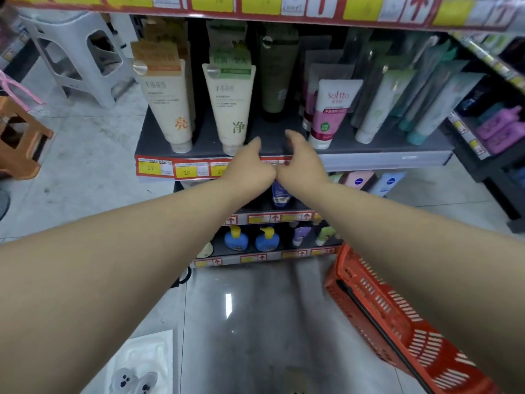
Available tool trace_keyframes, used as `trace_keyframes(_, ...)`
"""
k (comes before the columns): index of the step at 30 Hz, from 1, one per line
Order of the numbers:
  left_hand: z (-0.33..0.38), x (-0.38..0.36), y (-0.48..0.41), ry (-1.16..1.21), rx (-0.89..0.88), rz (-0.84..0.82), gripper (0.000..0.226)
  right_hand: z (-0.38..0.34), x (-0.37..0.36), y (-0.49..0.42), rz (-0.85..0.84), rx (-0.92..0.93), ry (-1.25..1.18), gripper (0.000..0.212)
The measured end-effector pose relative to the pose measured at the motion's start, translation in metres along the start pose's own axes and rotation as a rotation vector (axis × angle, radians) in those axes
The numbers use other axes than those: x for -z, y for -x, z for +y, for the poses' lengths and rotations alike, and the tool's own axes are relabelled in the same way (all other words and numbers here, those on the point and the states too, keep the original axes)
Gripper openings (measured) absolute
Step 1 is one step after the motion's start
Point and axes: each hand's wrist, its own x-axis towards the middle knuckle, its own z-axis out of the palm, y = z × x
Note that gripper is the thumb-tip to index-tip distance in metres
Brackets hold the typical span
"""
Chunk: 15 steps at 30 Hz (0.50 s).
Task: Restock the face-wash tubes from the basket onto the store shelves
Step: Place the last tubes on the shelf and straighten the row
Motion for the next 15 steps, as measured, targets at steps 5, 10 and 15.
trace_keyframes(5,0.035,-0.038,-0.017,0.023,-0.038,-0.064,0.08,0.036,0.032,-0.021,0.148,-0.131,0.035,0.054)
trace_keyframes(10,0.053,-0.073,-0.037,0.115,-0.035,-0.012,0.072,0.069,0.052,-0.038,0.172,-0.114,0.033,0.071)
trace_keyframes(15,0.061,-0.094,-0.054,0.198,-0.053,0.048,0.055,0.085,0.064,-0.057,0.109,-0.004,-0.048,0.067)
